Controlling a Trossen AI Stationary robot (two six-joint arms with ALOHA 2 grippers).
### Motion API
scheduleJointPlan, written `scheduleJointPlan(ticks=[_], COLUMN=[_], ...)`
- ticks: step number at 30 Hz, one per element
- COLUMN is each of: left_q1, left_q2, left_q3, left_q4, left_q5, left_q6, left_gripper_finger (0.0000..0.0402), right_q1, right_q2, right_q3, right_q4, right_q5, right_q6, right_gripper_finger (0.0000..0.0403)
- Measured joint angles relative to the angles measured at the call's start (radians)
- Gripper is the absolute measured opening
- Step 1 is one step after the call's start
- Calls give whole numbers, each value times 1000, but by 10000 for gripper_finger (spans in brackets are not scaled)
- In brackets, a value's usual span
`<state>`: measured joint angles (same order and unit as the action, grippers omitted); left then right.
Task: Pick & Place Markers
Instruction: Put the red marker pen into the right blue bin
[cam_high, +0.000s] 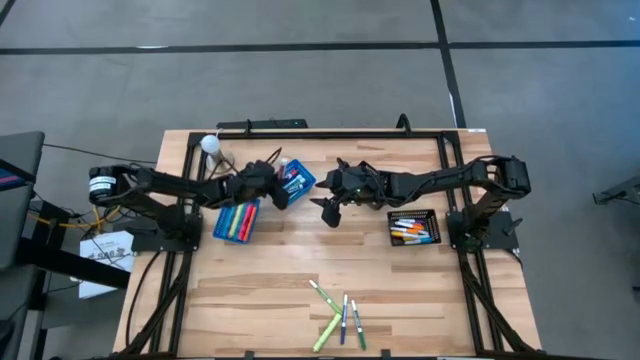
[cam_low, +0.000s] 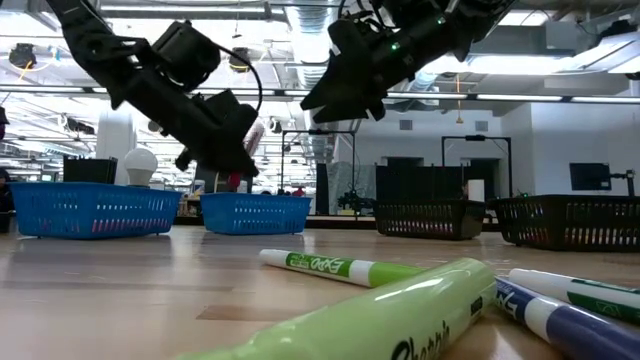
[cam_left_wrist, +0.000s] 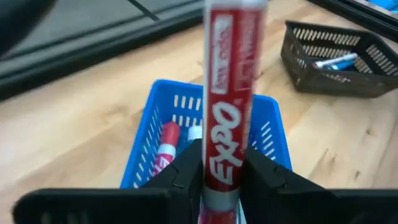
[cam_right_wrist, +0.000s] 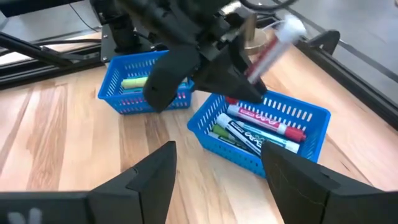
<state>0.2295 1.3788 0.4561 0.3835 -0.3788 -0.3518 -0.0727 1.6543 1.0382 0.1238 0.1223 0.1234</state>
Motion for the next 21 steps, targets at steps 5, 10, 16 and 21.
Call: scheduleJointPlan(ticks=[5,10,16,21], left_q1=[17,12,12,9], left_q2=[34,87,110,69], left_q3=[1,1,0,0], left_q4=[0,-1,1,11], left_q5=[56,66,66,65], left_q6=[10,13,14,14], left_gripper_finger=[71,81,136,161], right_q1=[-2,-2,-1,4], right_q2=[0,0,0,0], right_q3=[0,0,0,0], right_q4=[3,3,4,5], right_q5=[0,0,-8,-104], right_q6=[0,0,0,2], right_gripper_finger=[224,221,221,221])
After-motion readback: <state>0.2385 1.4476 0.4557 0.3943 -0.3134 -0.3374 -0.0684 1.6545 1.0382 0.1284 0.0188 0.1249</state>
